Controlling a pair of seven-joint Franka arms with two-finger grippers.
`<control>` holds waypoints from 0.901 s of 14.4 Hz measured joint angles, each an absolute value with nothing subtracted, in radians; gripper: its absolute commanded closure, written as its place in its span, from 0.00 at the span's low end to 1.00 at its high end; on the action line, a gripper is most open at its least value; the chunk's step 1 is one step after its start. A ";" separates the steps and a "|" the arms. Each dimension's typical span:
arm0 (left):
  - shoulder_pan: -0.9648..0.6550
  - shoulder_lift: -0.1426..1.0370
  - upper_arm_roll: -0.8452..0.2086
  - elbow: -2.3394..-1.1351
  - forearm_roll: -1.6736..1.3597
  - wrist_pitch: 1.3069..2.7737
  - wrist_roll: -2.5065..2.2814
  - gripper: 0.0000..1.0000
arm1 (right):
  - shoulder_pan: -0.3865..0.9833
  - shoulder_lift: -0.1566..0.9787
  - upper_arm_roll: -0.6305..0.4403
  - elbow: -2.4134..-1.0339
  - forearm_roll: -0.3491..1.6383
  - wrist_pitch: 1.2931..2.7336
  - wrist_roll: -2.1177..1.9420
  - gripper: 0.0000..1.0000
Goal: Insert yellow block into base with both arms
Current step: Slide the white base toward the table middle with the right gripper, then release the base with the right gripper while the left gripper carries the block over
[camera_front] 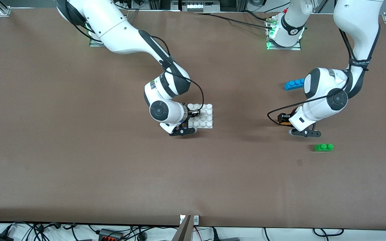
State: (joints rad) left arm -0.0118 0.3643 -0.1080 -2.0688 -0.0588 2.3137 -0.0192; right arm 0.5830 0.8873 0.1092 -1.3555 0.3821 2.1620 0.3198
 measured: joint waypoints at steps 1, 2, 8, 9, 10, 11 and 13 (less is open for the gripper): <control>-0.021 0.364 -0.110 -2.024 -0.059 2.249 -0.021 0.49 | 0.577 0.871 0.103 -1.344 0.382 2.126 0.320 0.05; -0.041 0.364 -0.111 -1.970 -0.059 2.179 -0.041 0.49 | 0.568 0.844 0.093 -1.332 0.380 2.079 0.320 0.05; -0.214 0.378 -0.120 -1.806 -0.059 2.056 -0.228 0.46 | 0.379 0.600 0.054 -1.319 0.166 1.661 0.275 0.00; -0.232 0.394 -0.121 -1.782 -0.059 2.056 -0.229 0.47 | 0.340 0.570 0.053 -1.320 0.104 1.624 0.255 0.00; -0.249 0.418 -0.121 -1.752 -0.059 2.056 -0.230 0.47 | 0.309 0.542 0.052 -1.320 0.044 1.605 0.245 0.00; -0.267 0.445 -0.122 -1.720 -0.059 2.056 -0.234 0.47 | 0.278 0.512 0.052 -1.320 -0.001 1.585 0.230 0.00; -0.311 0.505 -0.123 -1.653 -0.059 2.056 -0.291 0.48 | 0.209 0.450 0.050 -1.321 -0.032 1.542 0.155 0.00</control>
State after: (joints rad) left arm -0.3108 0.5047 -0.1226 -1.6529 -0.0592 2.0561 -0.2914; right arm 0.2092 0.4496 0.0501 -1.3207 -0.0318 1.5417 0.1548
